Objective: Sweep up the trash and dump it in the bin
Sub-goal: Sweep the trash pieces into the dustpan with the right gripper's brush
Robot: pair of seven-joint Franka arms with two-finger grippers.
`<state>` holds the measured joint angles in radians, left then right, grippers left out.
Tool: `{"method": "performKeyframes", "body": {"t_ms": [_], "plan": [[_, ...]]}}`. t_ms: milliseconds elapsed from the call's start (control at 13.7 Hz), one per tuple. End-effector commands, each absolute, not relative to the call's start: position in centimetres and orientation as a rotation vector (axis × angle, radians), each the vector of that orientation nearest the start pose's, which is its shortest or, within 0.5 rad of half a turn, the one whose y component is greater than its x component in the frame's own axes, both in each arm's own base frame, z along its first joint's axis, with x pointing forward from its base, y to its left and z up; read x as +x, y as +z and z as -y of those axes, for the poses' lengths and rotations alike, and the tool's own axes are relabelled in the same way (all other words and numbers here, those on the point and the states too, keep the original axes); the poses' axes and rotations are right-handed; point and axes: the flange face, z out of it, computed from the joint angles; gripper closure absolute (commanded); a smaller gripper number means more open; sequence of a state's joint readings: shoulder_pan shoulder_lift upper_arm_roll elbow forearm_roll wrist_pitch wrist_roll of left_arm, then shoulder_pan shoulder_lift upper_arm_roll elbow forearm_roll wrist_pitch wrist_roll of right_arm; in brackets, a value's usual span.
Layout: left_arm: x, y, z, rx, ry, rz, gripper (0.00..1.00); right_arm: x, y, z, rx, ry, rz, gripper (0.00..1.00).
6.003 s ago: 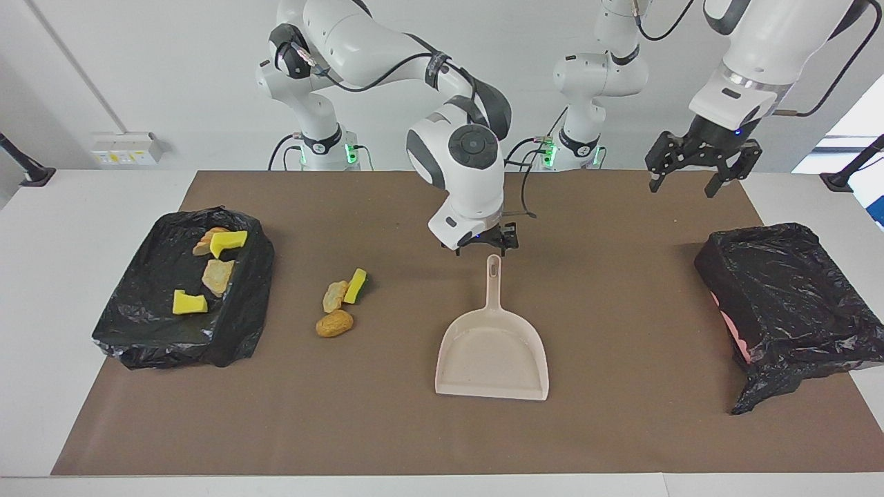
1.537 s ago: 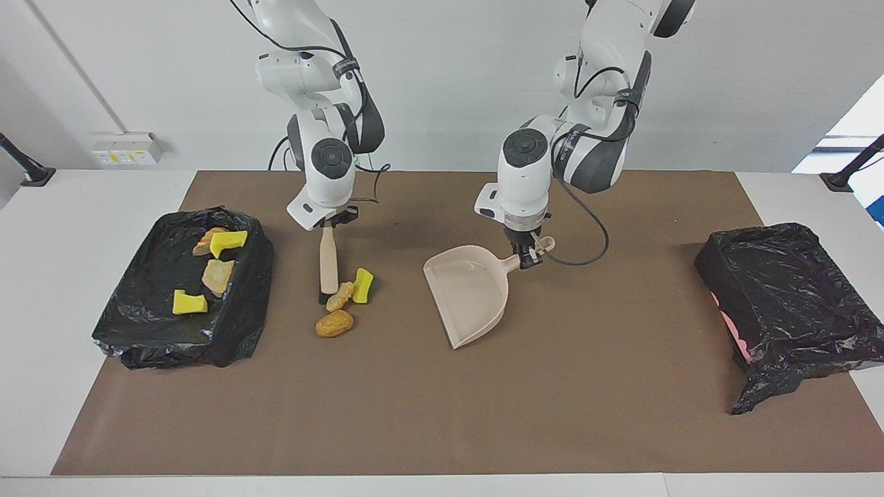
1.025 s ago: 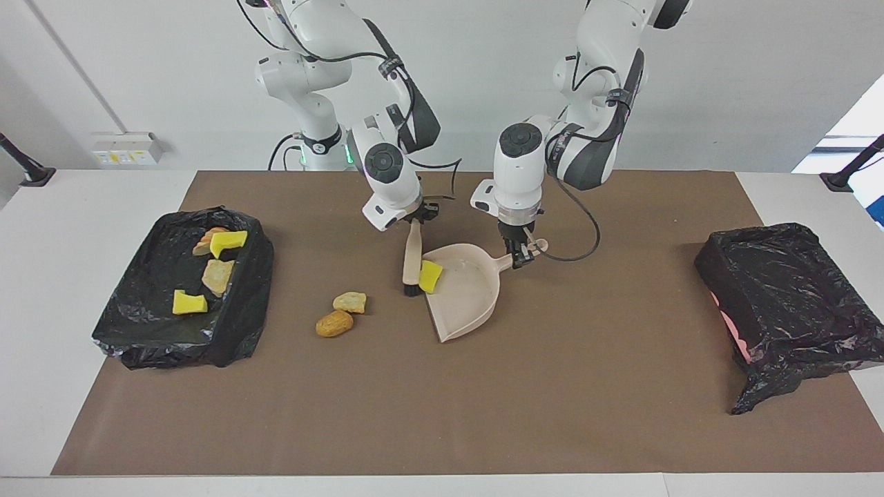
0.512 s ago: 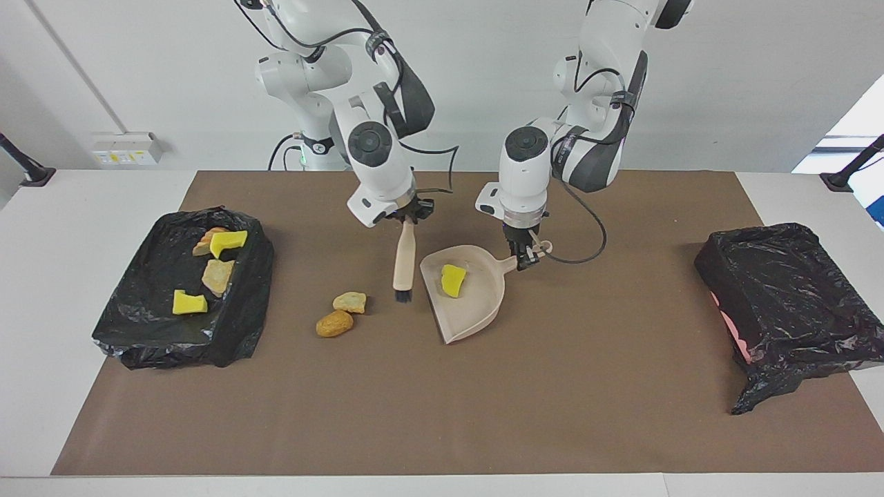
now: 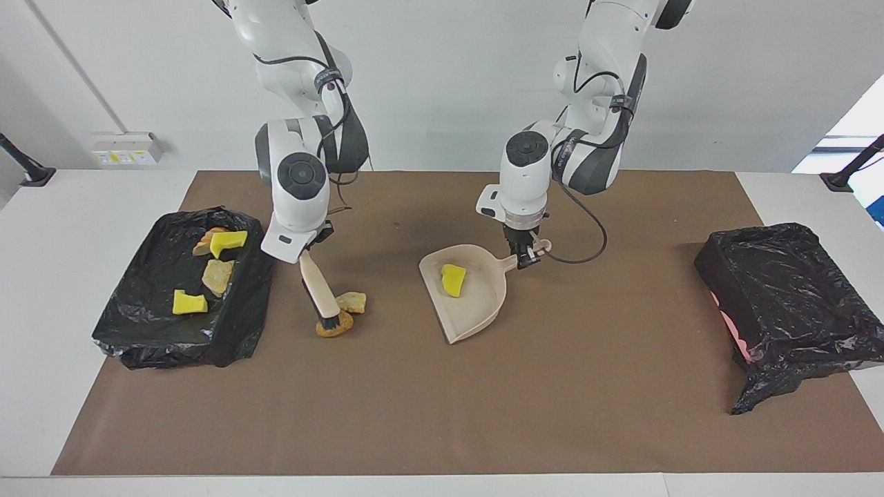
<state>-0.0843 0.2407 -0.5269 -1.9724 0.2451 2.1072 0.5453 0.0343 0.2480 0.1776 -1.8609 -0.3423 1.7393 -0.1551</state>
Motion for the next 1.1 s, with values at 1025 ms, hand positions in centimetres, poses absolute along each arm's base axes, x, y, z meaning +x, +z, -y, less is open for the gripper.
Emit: {"method": "performKeyframes", "body": {"t_ms": [1025], "plan": [[49.1, 35.2, 31.6, -2.479, 0.112, -1.797, 1.00, 50.2, 31.6, -25.0, -2.877, 0.588, 0.197, 1.00]]}}
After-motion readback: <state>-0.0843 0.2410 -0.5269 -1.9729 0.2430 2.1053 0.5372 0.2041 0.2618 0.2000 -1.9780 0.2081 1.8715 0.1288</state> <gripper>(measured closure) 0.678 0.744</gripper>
